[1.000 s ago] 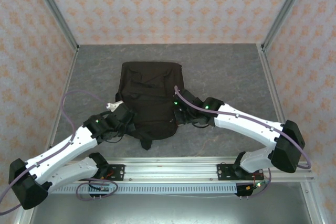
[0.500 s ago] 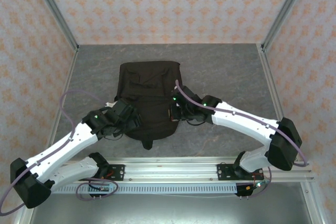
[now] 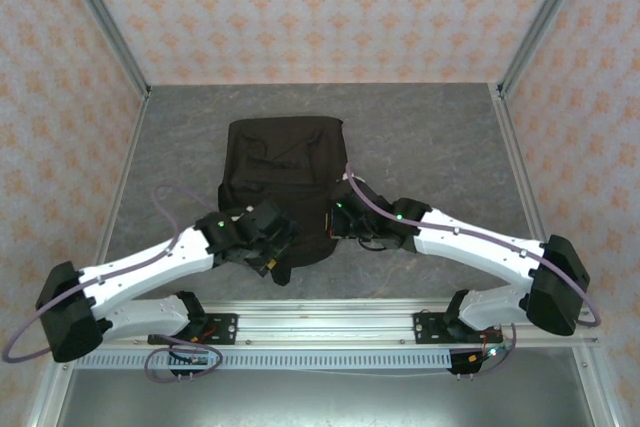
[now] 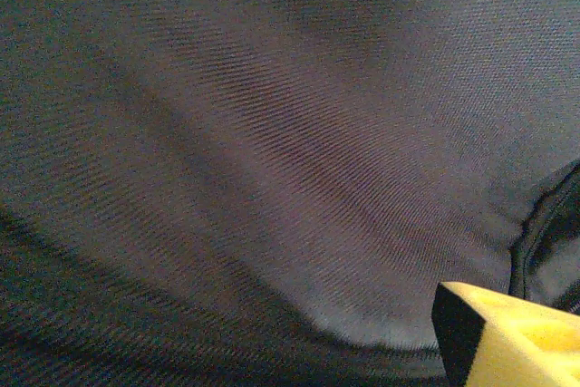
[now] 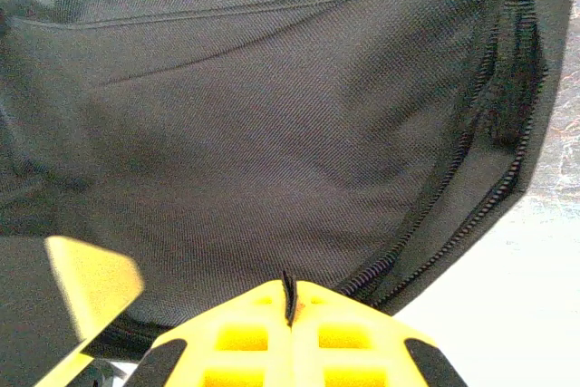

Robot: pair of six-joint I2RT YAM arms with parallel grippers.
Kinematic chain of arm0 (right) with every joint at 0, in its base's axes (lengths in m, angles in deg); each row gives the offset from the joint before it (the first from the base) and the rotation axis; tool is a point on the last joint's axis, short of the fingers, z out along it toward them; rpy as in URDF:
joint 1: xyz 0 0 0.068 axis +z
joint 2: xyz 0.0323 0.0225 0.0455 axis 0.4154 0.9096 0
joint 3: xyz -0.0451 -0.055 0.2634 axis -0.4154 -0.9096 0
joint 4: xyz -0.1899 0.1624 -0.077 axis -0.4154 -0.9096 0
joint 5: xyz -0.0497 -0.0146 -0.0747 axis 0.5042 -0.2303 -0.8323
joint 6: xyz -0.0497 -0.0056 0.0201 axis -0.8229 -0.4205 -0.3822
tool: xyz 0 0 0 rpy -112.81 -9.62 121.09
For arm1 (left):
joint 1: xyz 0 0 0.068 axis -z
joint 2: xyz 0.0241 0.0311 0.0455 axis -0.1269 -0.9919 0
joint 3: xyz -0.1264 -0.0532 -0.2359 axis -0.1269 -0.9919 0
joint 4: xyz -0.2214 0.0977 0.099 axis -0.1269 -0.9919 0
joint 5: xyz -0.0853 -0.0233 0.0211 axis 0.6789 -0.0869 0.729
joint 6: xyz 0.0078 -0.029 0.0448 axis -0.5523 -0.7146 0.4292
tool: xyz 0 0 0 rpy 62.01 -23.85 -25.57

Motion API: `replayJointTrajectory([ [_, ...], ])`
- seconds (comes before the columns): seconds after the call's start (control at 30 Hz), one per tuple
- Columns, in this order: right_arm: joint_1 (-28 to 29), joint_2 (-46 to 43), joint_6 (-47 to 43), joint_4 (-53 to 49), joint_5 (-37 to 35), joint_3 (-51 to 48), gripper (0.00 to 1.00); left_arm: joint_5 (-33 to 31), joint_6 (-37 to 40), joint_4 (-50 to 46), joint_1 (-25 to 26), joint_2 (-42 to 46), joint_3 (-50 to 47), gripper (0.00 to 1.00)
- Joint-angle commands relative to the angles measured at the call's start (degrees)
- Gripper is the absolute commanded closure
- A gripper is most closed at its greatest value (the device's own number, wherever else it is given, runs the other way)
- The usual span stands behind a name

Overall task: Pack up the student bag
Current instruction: Zip the student bag at the center of the table.

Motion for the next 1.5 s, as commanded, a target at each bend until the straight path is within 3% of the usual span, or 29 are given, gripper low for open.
replayJointTrajectory([
  [0.0,0.3,-2.3,0.0,1.0,-3.5,-1.2,1.0,-1.8,-3.8,3.1,1.3,-4.6,3.1,0.25],
  [0.23,0.4,-2.4,-4.6,-3.1,-8.8,-1.2,1.0,-4.8,1.1,-2.8,1.1,-6.3,5.3,0.85],
  [0.33,0.3,-2.7,-6.9,-3.8,-11.0,-1.1,1.0,-5.3,1.9,-4.0,-0.5,-2.5,2.3,1.0],
  [0.6,-2.0,-1.1,-12.6,-2.4,-13.8,-0.2,1.0,-4.9,7.4,-9.7,-4.5,4.6,-2.7,1.0],
  [0.8,-1.8,0.1,-23.3,3.2,-15.3,-0.8,1.0,-1.6,14.0,-10.0,-5.8,3.8,-3.1,1.0],
  [1.03,0.6,-1.5,-35.5,8.6,-18.8,-1.8,1.0,-2.1,18.5,-10.3,-6.2,2.9,-2.3,1.0],
  [1.2,1.4,0.5,-41.4,7.7,-26.7,-0.5,1.0,-2.2,21.1,-11.3,-6.9,3.0,-1.8,1.0],
  [1.47,1.2,6.3,-42.6,7.0,-40.9,3.4,1.0,-0.9,23.4,-11.6,-7.4,3.6,-2.5,1.0],
])
